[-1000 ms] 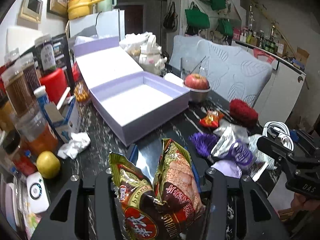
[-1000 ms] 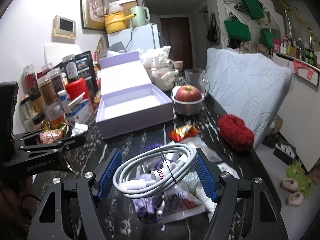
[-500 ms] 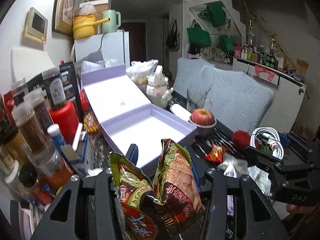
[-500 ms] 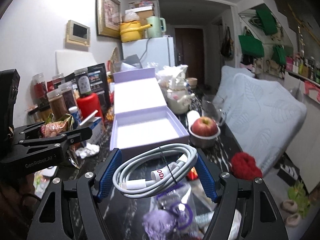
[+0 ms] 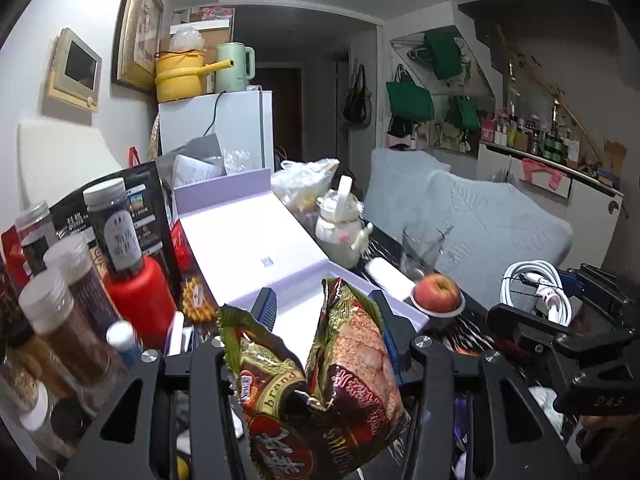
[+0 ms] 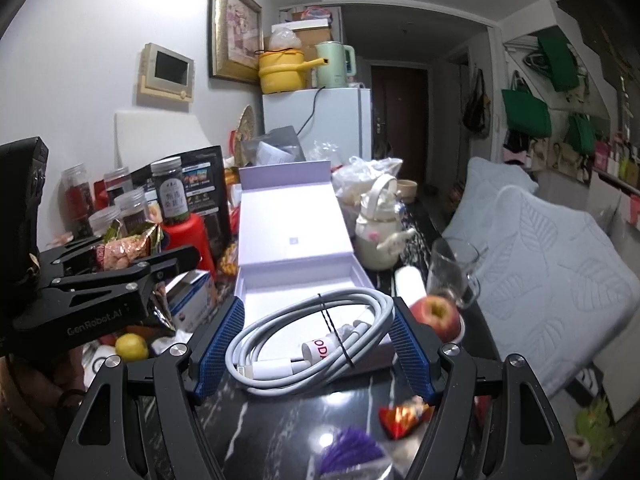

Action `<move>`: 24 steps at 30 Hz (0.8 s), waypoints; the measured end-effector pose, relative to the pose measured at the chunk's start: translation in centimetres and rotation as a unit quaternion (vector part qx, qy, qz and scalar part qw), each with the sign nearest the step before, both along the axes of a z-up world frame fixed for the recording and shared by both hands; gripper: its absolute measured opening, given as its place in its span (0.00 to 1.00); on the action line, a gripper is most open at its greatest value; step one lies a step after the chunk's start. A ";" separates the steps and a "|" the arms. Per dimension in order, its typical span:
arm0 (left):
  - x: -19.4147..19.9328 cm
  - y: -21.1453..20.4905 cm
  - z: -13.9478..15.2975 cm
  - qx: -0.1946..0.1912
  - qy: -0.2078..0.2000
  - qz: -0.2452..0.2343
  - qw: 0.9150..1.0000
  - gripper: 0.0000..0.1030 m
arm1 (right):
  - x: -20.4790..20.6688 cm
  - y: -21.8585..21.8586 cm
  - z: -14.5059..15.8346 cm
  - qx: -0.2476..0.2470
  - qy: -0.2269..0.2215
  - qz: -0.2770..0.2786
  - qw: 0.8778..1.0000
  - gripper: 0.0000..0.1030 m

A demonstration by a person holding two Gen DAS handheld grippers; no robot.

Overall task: Organize soft objects
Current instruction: 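Carry the cereal bag with the left tool toward the lavender box, then lower the cereal bag into the lavender box and open the left tool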

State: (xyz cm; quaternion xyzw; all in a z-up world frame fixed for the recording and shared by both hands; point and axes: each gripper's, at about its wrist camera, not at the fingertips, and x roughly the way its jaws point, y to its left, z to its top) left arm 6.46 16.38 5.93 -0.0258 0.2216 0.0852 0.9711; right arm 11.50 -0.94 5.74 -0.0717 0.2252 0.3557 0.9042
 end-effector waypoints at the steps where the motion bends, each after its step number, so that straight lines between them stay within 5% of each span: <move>1: 0.5 0.4 0.2 -0.001 -0.003 0.002 1.000 0.46 | 0.5 0.4 0.1 -0.002 0.000 0.001 1.000 0.71; 15: 7.5 5.0 1.2 0.005 -0.027 0.044 0.999 0.46 | 8.4 6.1 1.0 -0.025 -0.001 0.026 0.999 0.71; 24: 12.4 8.0 -1.0 0.003 0.001 0.081 0.997 0.46 | 13.8 10.0 -0.9 -0.045 0.013 0.027 0.999 0.71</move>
